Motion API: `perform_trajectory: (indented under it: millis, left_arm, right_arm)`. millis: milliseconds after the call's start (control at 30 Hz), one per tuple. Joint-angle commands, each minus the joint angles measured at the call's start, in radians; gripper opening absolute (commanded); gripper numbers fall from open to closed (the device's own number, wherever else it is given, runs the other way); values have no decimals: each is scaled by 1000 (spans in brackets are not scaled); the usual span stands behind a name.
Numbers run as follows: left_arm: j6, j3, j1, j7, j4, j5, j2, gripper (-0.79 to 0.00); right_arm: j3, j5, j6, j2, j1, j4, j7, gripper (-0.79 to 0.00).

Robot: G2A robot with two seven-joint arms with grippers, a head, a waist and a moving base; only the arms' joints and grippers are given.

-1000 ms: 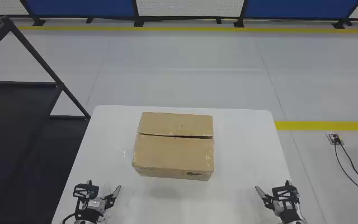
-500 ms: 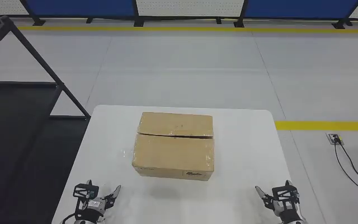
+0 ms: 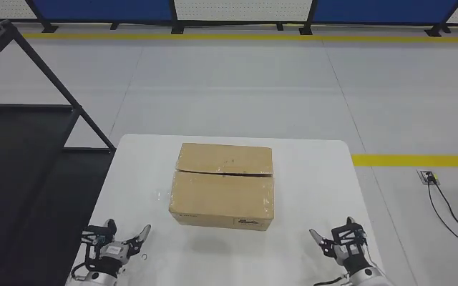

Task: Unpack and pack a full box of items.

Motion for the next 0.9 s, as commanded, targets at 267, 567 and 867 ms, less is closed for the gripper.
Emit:
perform_trajectory:
  millis: [267,567,867]
  left_arm:
    - [-107,-43,10,-13,-25,-89,4,0]
    - [-97,-36,-3,-26,-23,-107,3,0]
    - [-92,-38,-112,-146,-9,-270,0,0]
  right_arm:
    - [-18,119,-26,-5,50,-85,132,0]
    - [-18,143,-17,-6,50,-82,121,0]
    - [-16,456,-175,-10,174,-53,191,0]
